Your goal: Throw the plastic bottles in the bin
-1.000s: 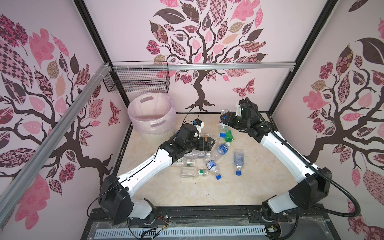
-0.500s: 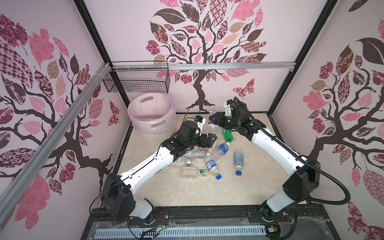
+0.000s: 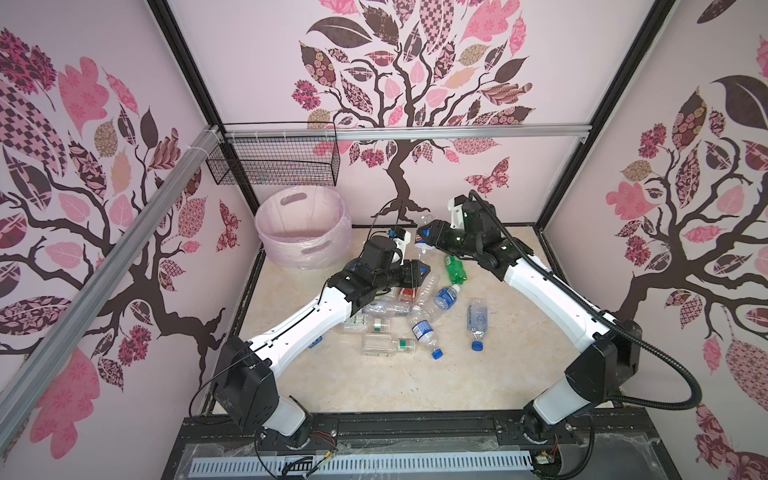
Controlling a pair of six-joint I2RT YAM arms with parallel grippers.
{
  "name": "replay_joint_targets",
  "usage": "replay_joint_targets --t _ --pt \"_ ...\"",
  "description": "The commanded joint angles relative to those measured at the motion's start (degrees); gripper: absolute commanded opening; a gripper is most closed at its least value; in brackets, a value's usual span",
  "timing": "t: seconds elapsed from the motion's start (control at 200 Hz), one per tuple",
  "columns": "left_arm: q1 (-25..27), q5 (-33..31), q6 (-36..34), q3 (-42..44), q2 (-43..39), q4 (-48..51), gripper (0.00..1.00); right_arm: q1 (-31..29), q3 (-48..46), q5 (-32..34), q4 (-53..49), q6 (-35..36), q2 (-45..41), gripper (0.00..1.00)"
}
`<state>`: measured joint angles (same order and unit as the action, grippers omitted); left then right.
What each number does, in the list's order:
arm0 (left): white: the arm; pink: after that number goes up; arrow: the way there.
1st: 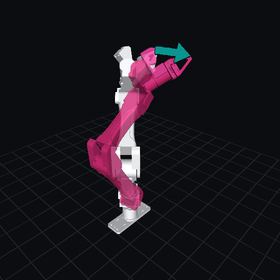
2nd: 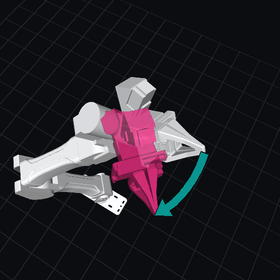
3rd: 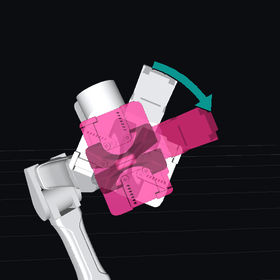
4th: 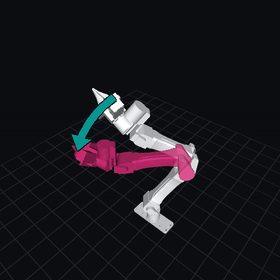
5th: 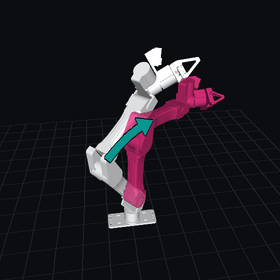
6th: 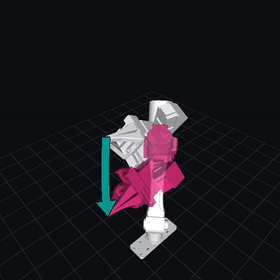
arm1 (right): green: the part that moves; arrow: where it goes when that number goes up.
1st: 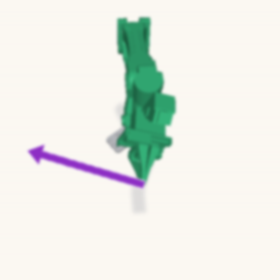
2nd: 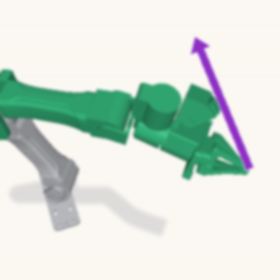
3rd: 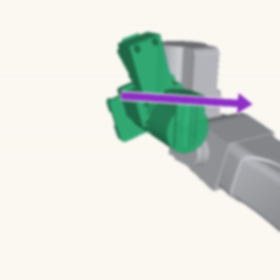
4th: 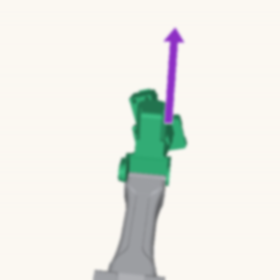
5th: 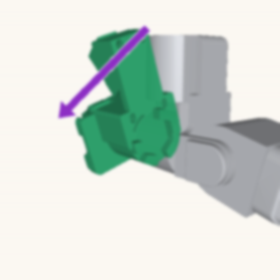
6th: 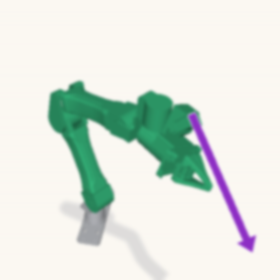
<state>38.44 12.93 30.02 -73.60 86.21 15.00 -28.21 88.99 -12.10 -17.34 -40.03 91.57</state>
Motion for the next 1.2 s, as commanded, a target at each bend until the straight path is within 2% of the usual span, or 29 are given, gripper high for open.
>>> replay_joint_targets --t 0.0,0.09,0.41,0.56,0.73,1.0,1.195 --pt "-1.32 0.21 1.12 -1.46 1.24 -0.96 0.38 -0.13 1.69 -1.28 0.53 -0.49 0.54 0.57" --pt "-1.82 1.06 1.77 -1.09 1.32 -0.95 0.28 -0.11 1.30 -1.10 0.71 -0.40 0.45 0.57" --pt "-4.44 1.05 1.80 -0.88 0.14 2.03 0.18 -0.17 0.31 -1.09 1.48 0.26 -0.24 0.70" --pt "-5.16 -0.21 0.79 -1.28 -0.87 4.24 0.18 -0.12 0.71 -1.01 1.35 0.92 -0.69 0.80" --pt "-5.65 -4.73 -2.15 -3.80 -2.65 9.65 0.18 -0.13 2.23 0.17 0.06 3.37 -2.15 0.99" --pt "-7.80 -12.39 -4.76 -11.82 -5.05 20.76 0.20 -0.17 6.20 -1.07 1.00 7.16 -4.29 1.00" --pt "-14.04 -11.45 -4.70 -17.77 -6.05 26.21 0.20 -2.18 13.54 -0.57 -2.22 14.11 -2.84 1.00"
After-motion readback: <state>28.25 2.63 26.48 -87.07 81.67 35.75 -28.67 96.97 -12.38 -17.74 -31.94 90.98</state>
